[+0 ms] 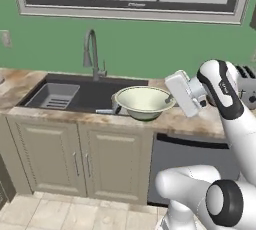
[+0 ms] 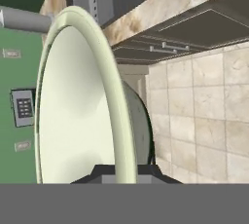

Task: Pick the bowl and saucepan and place them in the sink. Then turn on the water.

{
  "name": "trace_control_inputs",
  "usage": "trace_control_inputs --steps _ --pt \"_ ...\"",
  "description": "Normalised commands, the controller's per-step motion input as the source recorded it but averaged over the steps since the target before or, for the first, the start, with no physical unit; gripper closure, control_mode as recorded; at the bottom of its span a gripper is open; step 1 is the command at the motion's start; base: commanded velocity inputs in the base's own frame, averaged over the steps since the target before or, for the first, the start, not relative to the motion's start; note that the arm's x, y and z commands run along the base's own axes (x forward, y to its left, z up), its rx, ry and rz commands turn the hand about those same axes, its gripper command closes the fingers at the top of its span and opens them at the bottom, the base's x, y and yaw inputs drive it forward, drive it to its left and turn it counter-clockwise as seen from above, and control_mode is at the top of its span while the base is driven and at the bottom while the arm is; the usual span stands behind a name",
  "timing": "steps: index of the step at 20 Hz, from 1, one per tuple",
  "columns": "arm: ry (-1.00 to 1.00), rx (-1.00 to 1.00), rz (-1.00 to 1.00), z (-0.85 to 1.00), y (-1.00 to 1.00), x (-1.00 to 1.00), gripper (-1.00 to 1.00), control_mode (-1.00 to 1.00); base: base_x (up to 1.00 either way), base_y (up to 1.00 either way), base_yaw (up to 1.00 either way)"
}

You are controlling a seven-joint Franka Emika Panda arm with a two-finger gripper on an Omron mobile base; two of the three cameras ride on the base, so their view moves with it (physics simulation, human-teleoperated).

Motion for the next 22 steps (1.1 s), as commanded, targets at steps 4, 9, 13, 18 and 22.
trace_control_inputs --steps 4,9,13,18,22 --pt "0.0 0.0 0.0 0.0 0.0 0.0 1.0 1.0 0.14 0.69 -0.49" --pt "0.0 0.0 0.0 0.0 0.0 0.0 1.0 1.0 0.05 0.6 -0.47" --pt "0.0 0.0 0.0 0.0 0.0 0.0 1.0 1.0 0.0 0.52 -0.43" --pt "0.0 0.0 0.0 0.0 0.0 0.0 1.0 1.0 0.02 0.51 -0.35" --pt "0.0 0.0 0.0 0.0 0.0 0.0 1.0 1.0 0.21 0.21 -0.1"
